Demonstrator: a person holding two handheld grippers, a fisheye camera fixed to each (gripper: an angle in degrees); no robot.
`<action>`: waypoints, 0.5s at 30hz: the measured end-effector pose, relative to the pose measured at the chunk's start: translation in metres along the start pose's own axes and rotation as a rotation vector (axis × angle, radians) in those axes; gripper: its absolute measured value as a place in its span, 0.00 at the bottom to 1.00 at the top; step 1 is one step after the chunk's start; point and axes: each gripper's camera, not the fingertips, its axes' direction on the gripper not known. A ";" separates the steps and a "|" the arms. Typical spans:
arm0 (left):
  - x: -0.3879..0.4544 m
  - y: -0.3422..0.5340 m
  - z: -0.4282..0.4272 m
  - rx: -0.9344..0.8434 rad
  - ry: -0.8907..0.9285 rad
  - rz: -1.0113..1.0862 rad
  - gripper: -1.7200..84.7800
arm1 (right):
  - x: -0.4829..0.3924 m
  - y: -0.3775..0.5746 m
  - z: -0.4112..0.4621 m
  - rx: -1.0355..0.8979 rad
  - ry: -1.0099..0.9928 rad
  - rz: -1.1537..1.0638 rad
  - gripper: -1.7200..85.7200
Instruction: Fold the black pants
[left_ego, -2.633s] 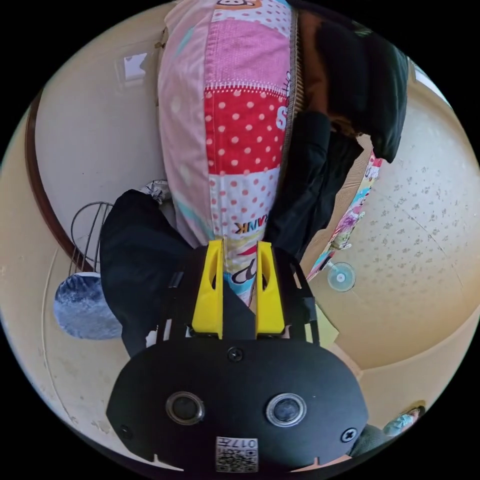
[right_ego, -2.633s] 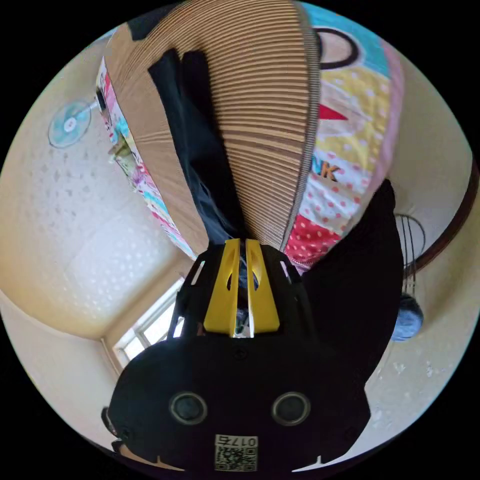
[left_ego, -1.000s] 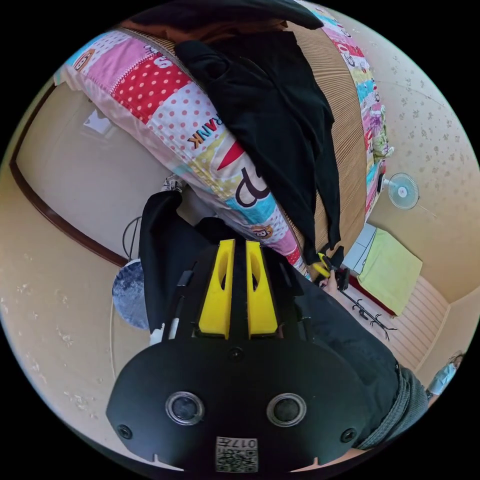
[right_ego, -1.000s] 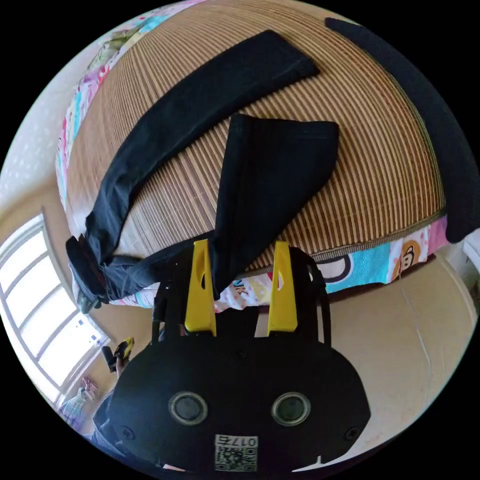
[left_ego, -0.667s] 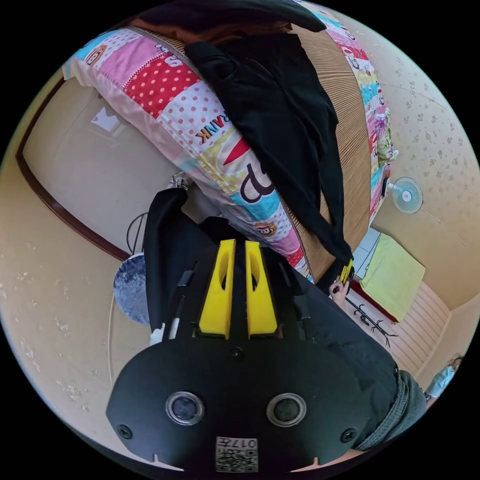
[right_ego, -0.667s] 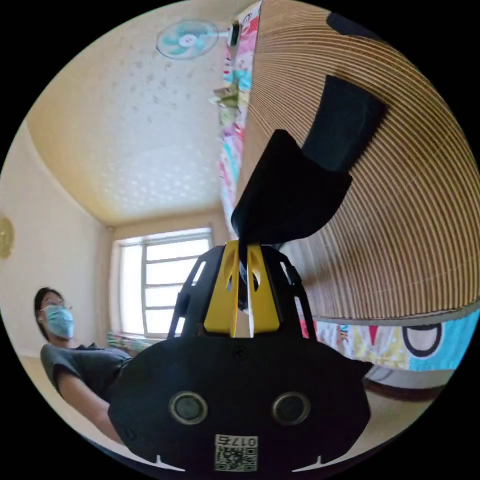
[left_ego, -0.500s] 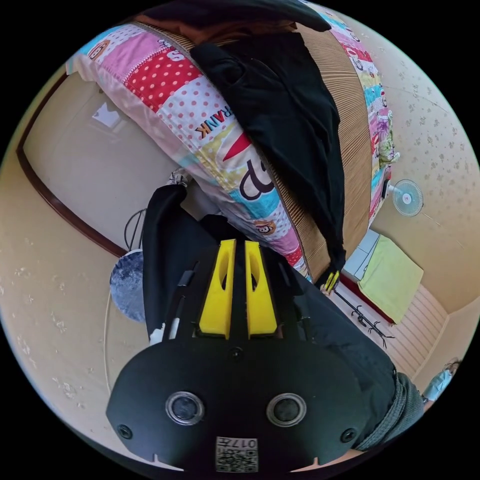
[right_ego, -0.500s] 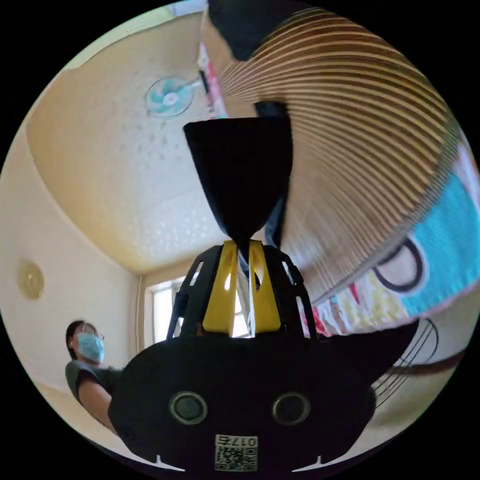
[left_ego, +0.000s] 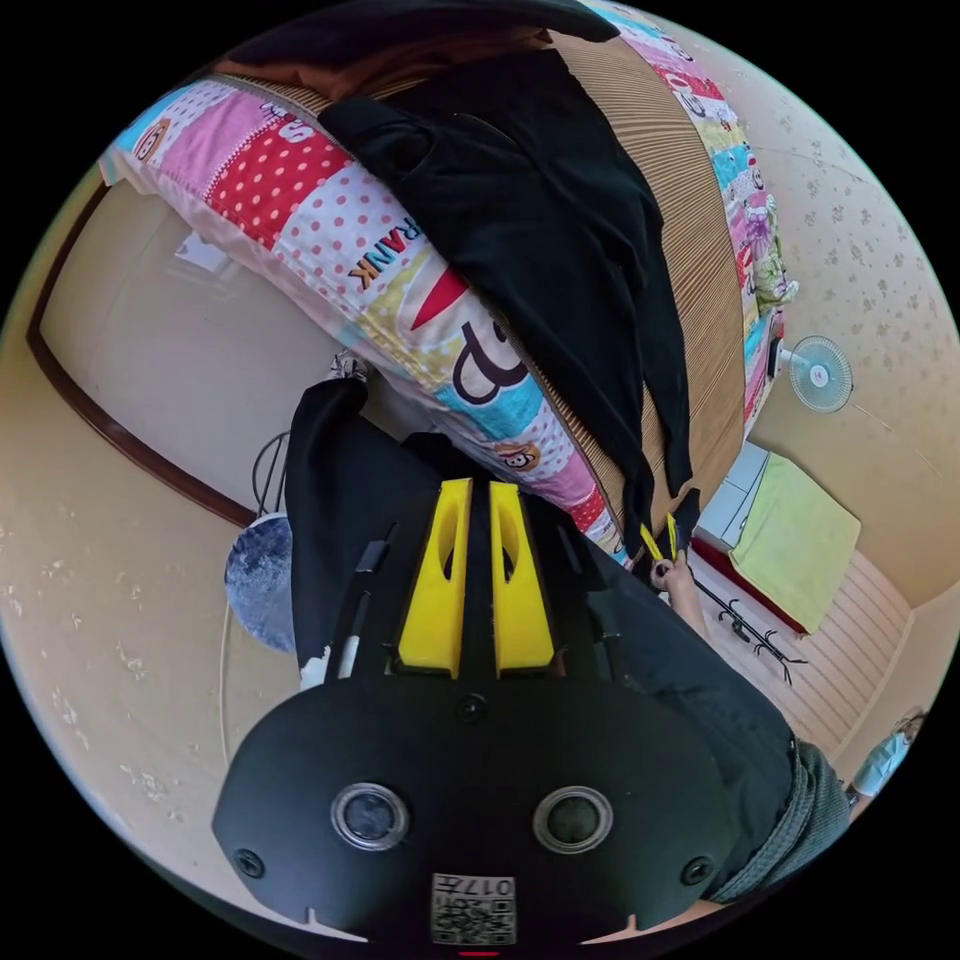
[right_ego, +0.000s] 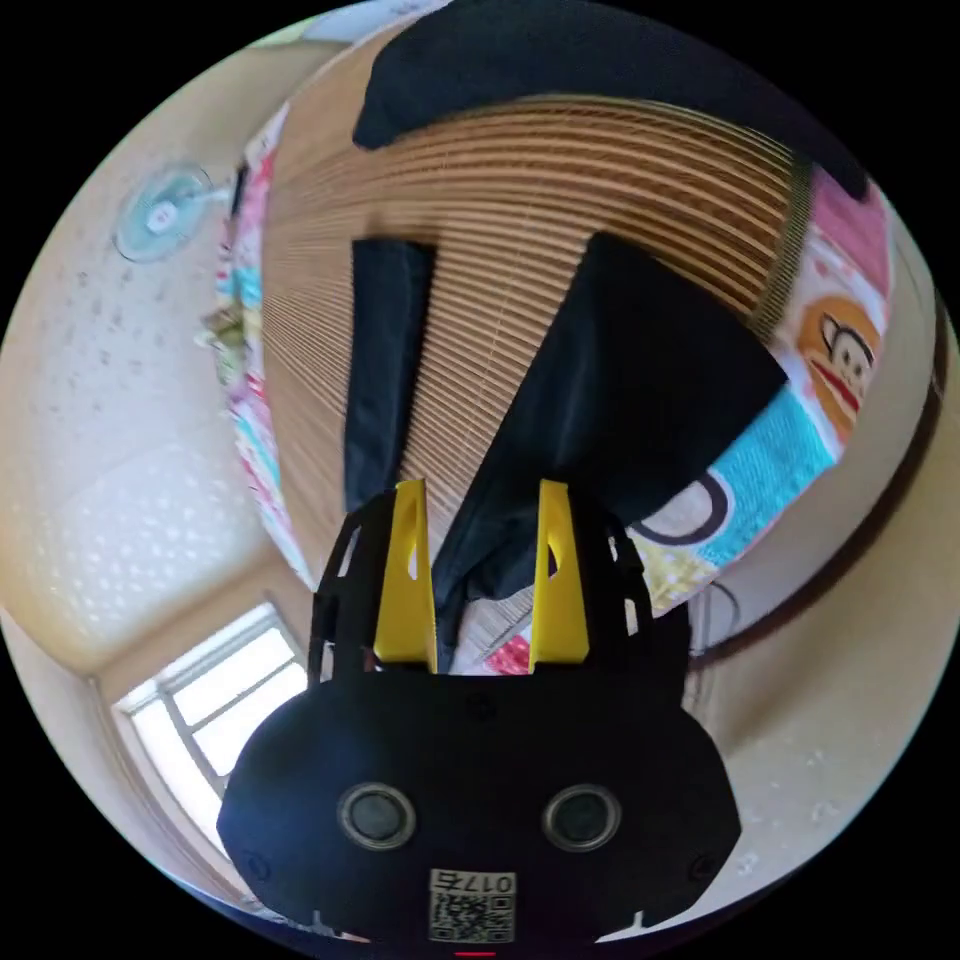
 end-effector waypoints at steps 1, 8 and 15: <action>0.002 -0.003 -0.002 0.002 -0.001 0.004 0.07 | -0.016 -0.016 0.016 -0.063 0.132 -0.027 0.15; 0.010 -0.025 -0.011 0.020 0.018 0.015 0.07 | -0.068 -0.054 0.041 -0.249 0.585 -0.081 0.04; 0.005 -0.059 -0.024 0.089 0.142 -0.053 0.07 | -0.023 -0.035 -0.074 -0.092 -0.427 -0.367 0.02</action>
